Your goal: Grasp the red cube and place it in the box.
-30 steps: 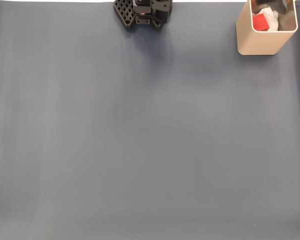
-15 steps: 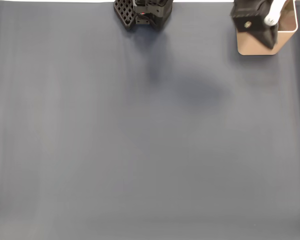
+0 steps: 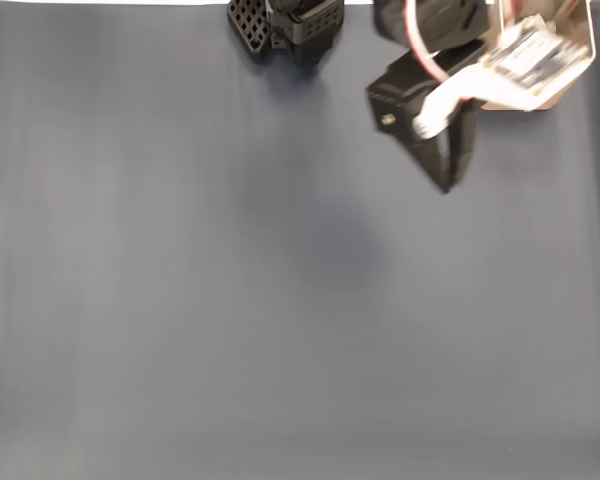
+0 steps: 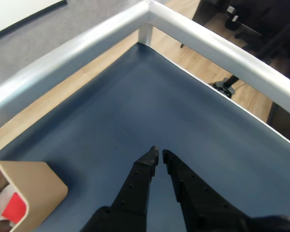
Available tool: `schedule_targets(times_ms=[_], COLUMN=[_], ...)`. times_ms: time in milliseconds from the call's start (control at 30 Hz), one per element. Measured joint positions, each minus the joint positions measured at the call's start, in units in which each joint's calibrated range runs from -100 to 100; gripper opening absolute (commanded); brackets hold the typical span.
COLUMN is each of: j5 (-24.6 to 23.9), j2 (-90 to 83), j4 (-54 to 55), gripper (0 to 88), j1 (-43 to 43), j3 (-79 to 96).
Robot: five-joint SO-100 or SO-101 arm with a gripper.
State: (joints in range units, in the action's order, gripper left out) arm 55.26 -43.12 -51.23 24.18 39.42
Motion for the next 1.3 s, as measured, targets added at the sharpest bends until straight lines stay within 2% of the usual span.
schedule_targets(times_ms=[267,833,1300], j5=[0.0,-0.8,-1.7], j2=[-4.4,-24.8,-51.6], j4=[1.2,4.6,2.6], gripper=[0.0,0.0,0.0], j1=[-9.9,-23.7,-25.1], j3=[6.3,29.6,56.8])
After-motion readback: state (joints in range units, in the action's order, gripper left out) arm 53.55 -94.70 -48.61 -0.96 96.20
